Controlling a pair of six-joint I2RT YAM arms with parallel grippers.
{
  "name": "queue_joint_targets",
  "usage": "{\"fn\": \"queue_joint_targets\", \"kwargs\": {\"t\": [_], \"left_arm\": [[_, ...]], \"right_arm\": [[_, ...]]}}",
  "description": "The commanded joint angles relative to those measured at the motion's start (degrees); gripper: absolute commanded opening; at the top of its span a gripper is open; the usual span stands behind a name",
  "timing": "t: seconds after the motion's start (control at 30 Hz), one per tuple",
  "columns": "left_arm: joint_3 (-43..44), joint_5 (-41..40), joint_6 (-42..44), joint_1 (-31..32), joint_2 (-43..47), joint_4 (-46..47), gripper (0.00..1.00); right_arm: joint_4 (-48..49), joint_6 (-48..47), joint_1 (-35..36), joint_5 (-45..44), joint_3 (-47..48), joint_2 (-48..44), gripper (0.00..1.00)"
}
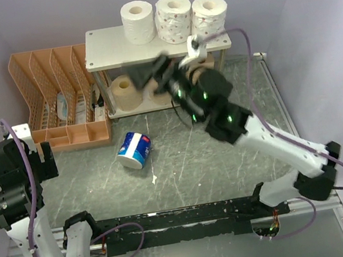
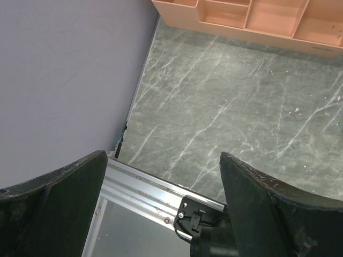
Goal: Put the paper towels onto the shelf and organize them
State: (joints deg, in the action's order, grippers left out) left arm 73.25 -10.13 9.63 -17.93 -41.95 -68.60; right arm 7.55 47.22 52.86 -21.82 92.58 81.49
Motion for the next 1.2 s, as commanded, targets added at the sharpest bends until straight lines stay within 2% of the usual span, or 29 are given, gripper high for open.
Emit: {"fn": "queue_joint_targets", "kwargs": {"t": [0.0, 0.17, 0.3, 0.4, 0.6, 0.8, 0.97, 1.07, 1.13, 1.17], "left_arm": [[1.2, -0.4, 0.4, -0.2, 0.5, 0.7, 0.98], [-0.9, -0.4, 0.5, -0.2, 1.1, 1.5, 0.98], [-2.7, 0.7, 0.9, -0.2, 1.1, 1.3, 0.98], [-3.1, 2.9, 2.0, -0.2, 1.6, 1.1, 0.98], [-4.7, 1.0, 2.6, -0.2, 2.5, 1.8, 0.98], [-6.2, 0.7, 2.9, -0.2, 3.3, 2.3, 0.98], [-7.0, -0.2, 3.6, -0.2, 3.8, 2.6, 0.98], [-7.4, -0.2, 3.7, -0.2, 4.0, 2.8, 0.98], [-7.5, -0.2, 3.8, -0.2, 4.0, 2.9, 0.98], [-7.5, -0.3, 3.8, -0.2, 3.9, 2.9, 0.98]], "right_arm": [[-13.2, -27.8, 10.6, -1.6, -15.9, -6.3, 1.0], [-23.5, -37.9, 21.1, -14.5, -27.4, -0.1, 1.0], [-22.3, -42.3, 23.9, -19.0, -29.2, 6.1, 1.0], [-18.8, -45.2, 24.3, -19.3, -28.0, 9.3, 1.0], [-13.5, -51.0, 24.6, -20.2, -23.9, 17.0, 1.0], [-10.8, -52.3, 24.5, -19.0, -18.9, 24.1, 1.0], [-10.0, -54.3, 24.3, -22.1, -15.1, 30.0, 1.0], [-8.9, -55.5, 23.8, -22.3, -13.8, 32.6, 0.93], [-8.6, -55.7, 23.4, -23.1, -12.8, 33.8, 0.82], [-8.4, -55.7, 23.2, -23.5, -12.5, 35.2, 0.73]]}}
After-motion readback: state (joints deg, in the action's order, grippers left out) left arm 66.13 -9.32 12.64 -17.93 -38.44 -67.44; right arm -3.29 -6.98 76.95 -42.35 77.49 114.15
